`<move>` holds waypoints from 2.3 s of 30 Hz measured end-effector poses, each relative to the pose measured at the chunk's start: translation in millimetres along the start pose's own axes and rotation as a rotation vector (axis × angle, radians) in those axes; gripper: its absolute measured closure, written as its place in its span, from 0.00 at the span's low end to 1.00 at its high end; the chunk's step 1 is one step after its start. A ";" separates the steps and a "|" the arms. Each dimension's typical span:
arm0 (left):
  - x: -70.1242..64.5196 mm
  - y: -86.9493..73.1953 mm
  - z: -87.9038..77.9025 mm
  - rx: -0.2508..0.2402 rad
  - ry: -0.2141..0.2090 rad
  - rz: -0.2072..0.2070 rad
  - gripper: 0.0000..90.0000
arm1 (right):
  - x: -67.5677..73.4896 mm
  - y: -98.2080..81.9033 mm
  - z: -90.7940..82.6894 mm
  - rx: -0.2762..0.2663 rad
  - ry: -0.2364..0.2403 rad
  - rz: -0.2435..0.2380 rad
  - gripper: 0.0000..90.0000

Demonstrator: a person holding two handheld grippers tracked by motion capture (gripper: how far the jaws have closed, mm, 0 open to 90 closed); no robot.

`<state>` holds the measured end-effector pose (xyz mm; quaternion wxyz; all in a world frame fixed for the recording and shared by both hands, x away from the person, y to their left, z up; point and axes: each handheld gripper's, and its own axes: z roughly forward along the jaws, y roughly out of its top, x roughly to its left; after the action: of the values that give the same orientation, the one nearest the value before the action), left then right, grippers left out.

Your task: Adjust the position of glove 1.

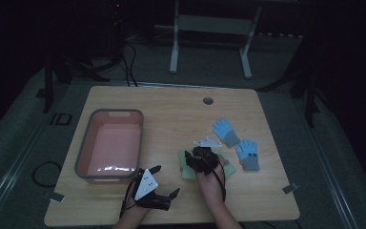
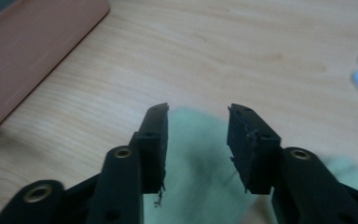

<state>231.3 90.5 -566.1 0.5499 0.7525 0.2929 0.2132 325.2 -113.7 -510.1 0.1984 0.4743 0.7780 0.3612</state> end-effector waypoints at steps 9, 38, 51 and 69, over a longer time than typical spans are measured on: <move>0.0 0.0 0.0 0.001 -0.004 0.003 0.01 | -31.9 23.6 -2.0 0.031 0.079 -0.128 0.65; -0.3 0.1 0.1 0.004 0.006 0.005 0.01 | -116.9 -27.3 -26.7 0.172 0.170 -0.325 0.68; -0.5 -0.1 -0.3 0.000 0.001 0.006 0.01 | -116.2 -47.2 -11.6 0.148 0.145 -0.275 0.92; -2.5 0.2 0.2 0.005 -0.002 0.017 0.01 | -88.1 -25.2 -73.9 -0.003 -0.145 0.166 0.96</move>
<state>229.7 88.6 -566.0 0.5467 0.7565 0.2863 0.2165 303.7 -226.3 -483.2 0.2240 0.5618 0.7190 0.3425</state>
